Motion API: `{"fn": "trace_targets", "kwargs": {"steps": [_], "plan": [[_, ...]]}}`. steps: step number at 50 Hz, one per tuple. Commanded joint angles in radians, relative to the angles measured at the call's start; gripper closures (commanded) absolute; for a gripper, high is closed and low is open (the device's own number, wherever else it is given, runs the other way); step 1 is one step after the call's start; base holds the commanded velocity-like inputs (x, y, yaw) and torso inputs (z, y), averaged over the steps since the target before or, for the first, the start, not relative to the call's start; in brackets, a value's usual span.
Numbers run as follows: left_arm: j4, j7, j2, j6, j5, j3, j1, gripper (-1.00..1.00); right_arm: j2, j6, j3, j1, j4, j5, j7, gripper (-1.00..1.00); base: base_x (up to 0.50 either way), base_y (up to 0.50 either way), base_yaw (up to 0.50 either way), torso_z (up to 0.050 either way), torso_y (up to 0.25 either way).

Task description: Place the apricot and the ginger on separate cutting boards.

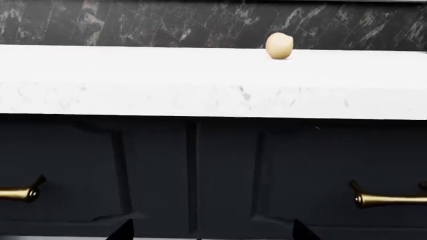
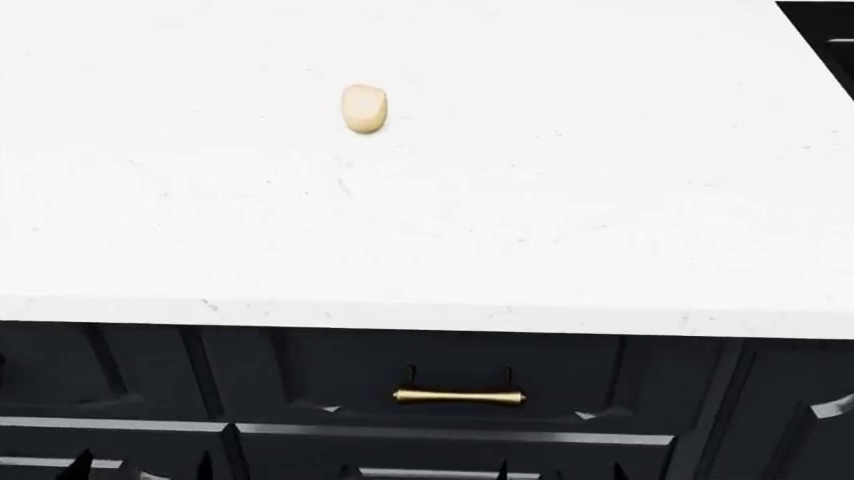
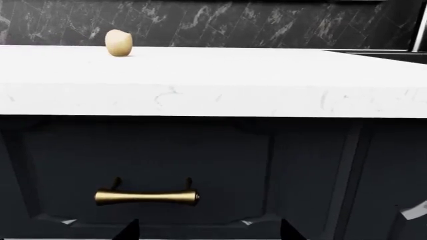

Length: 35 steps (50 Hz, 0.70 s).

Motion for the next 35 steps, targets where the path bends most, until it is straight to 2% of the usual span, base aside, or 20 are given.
{"fn": "trace_targets", "kwargs": {"steps": [1, 9, 35], "plan": [[0.003, -0.001, 0.0, 0.018, -0.02, -0.003, 0.002, -1.0, 0.005, -0.001, -0.004, 0.001, 0.001, 0.005, 0.007, -1.0, 0.0, 0.0, 0.0, 0.0, 0.0], [0.02, 0.016, -0.012, 0.075, -0.008, 0.012, 0.017, -1.0, 0.008, -0.004, -0.007, 0.001, 0.0, 0.007, 0.012, -1.0, 0.0, 0.0, 0.0, 0.008, 0.0], [0.022, -0.015, -0.029, 0.062, 0.03, 0.036, 0.011, -1.0, 0.018, 0.002, -0.023, 0.002, -0.004, 0.007, 0.027, -1.0, 0.0, 0.0, 0.0, 0.05, 0.0]]}}
